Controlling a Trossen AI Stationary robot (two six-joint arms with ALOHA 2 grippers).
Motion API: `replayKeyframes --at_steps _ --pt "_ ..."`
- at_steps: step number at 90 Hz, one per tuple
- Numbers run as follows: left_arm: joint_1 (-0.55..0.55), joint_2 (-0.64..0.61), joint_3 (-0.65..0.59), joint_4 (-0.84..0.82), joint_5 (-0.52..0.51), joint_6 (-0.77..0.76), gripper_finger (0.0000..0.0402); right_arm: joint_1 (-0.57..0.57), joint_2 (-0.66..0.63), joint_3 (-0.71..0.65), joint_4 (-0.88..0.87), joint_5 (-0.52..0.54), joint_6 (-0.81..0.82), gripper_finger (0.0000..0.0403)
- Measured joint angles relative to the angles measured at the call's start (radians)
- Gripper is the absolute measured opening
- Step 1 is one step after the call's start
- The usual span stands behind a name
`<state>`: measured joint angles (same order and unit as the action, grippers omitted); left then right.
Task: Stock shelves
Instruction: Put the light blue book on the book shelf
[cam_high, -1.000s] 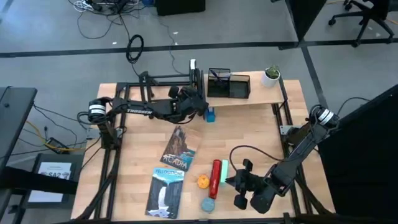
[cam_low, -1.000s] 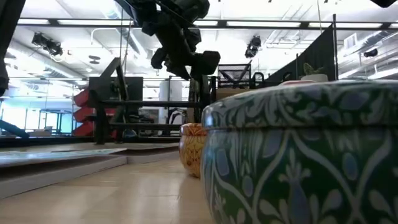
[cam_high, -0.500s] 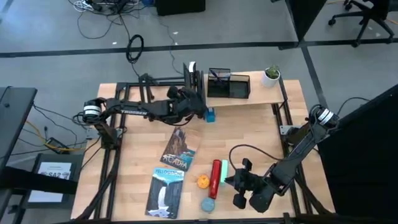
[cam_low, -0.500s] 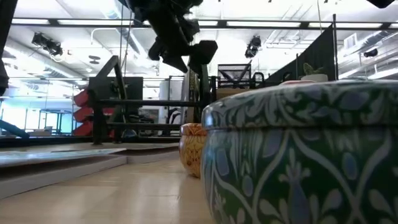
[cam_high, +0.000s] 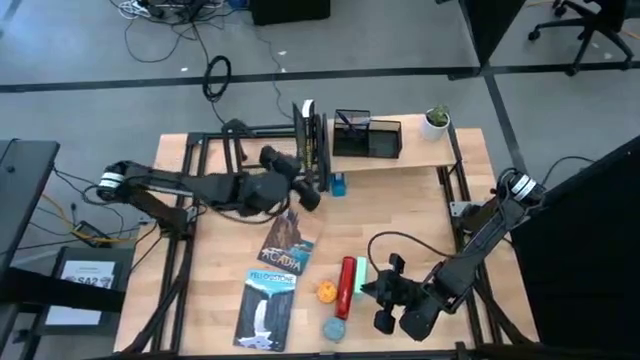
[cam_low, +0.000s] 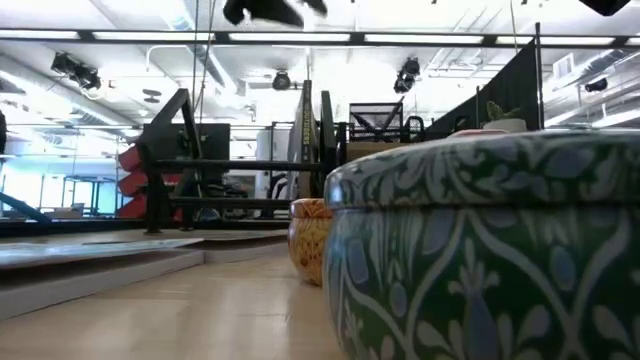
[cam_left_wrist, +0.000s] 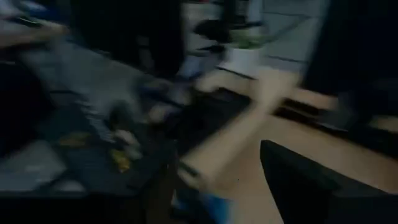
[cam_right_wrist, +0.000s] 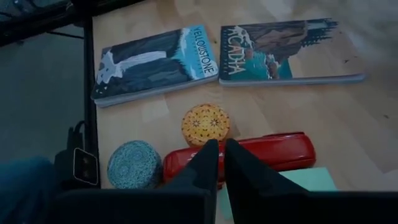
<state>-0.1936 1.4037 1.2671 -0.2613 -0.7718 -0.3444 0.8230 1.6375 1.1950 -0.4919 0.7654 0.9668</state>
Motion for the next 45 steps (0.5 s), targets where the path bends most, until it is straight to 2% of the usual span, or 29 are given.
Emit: replayKeyframes --at_steps 13,32,45 --pt "-0.135 0.020 0.000 -0.180 0.106 -0.249 0.0209 -0.010 0.000 0.000 0.000 -0.001 0.000 0.0000" --pt "-0.338 0.125 -0.001 -0.563 0.349 -0.810 0.0209 -0.035 0.000 0.000 0.013 -0.029 -0.001 0.0000" --pt "-0.497 0.202 -0.001 -0.636 0.460 -1.094 0.0209 -0.068 0.003 0.000 0.075 -0.093 -0.042 0.0000"
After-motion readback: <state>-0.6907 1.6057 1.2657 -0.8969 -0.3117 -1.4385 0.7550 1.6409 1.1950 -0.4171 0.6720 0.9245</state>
